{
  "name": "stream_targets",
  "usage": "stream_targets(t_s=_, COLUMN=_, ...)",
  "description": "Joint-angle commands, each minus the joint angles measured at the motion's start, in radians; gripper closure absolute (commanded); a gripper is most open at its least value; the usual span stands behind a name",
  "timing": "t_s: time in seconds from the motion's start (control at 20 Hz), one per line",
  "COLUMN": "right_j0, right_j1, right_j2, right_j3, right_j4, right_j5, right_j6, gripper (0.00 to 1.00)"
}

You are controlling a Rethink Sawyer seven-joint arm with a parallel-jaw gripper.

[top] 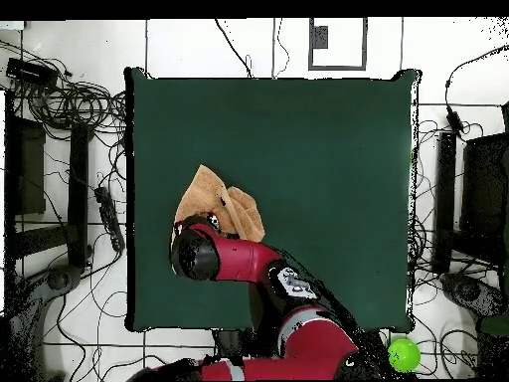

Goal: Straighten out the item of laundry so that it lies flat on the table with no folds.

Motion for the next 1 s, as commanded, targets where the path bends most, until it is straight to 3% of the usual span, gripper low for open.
stream_targets(t_s=0.05, right_j0=-0.001, right_j1=-0.068, right_j2=-0.004, right_j3=0.008, right_j4=-0.015, right_j5=0.156, right_j6=0.142, gripper=1.0)
stream_targets(t_s=0.9, right_j0=-0.042, right_j1=-0.058, right_j2=0.034, right_j3=0.046, right_j4=-0.059, right_j5=0.101, right_j6=0.169, gripper=1.0)
stream_targets(t_s=0.95, right_j0=-0.048, right_j1=-0.058, right_j2=0.04, right_j3=0.051, right_j4=-0.064, right_j5=0.086, right_j6=0.171, gripper=0.0)
stream_targets(t_s=1.0, right_j0=-0.045, right_j1=-0.058, right_j2=0.037, right_j3=0.052, right_j4=-0.061, right_j5=0.088, right_j6=0.174, gripper=0.0)
